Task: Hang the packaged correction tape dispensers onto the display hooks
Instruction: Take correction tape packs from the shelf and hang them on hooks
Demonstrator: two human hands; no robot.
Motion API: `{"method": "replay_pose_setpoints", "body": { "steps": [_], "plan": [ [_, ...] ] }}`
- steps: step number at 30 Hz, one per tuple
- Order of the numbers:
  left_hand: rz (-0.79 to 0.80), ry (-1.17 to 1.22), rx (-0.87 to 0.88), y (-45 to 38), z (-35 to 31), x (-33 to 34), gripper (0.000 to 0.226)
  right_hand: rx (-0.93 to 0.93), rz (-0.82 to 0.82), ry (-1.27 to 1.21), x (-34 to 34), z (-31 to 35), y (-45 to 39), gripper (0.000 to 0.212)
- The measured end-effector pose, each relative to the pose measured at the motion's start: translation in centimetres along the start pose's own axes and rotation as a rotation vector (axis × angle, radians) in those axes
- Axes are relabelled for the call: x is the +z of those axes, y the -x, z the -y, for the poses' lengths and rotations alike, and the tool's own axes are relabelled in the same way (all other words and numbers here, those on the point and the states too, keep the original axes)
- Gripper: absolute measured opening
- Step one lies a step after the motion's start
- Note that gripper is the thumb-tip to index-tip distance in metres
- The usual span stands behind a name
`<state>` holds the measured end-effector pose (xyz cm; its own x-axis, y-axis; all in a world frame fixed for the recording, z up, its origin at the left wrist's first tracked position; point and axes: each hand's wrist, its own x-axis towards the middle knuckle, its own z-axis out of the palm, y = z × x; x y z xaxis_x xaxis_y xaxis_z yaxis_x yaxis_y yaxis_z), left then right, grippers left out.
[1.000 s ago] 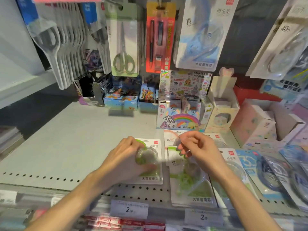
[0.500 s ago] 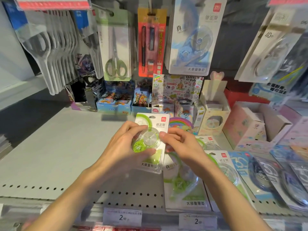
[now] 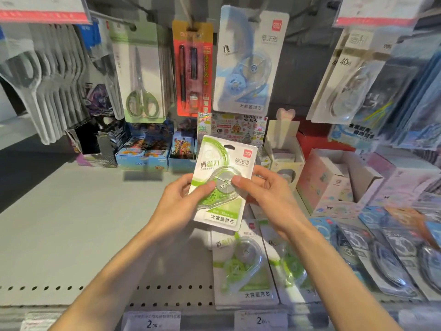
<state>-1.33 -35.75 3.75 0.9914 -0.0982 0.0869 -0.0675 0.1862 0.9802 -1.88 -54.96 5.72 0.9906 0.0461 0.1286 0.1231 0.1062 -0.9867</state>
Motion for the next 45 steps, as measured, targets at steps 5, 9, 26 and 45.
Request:
{"method": "replay_pose_setpoints", "body": {
  "steps": [5, 9, 26, 45],
  "plan": [
    [-0.021, 0.019, 0.019, 0.0, -0.1, -0.5, 0.024, -0.022, -0.021, 0.321, -2.5, 0.5, -0.2, 0.024],
    [-0.102, -0.029, 0.025, -0.1, 0.5, -2.0, 0.018, -0.051, -0.011, 0.748, -5.0, -0.7, -0.2, 0.009],
    [-0.173, -0.019, -0.007, 1.3, 1.8, -4.6, 0.021, 0.129, 0.221, 0.792, -5.4, -2.1, -0.8, 0.021],
    [-0.072, -0.054, 0.079, 2.0, 0.6, -3.9, 0.041, -0.125, -0.176, 0.28, -0.4, 0.4, -4.3, 0.014]
  ]
}}
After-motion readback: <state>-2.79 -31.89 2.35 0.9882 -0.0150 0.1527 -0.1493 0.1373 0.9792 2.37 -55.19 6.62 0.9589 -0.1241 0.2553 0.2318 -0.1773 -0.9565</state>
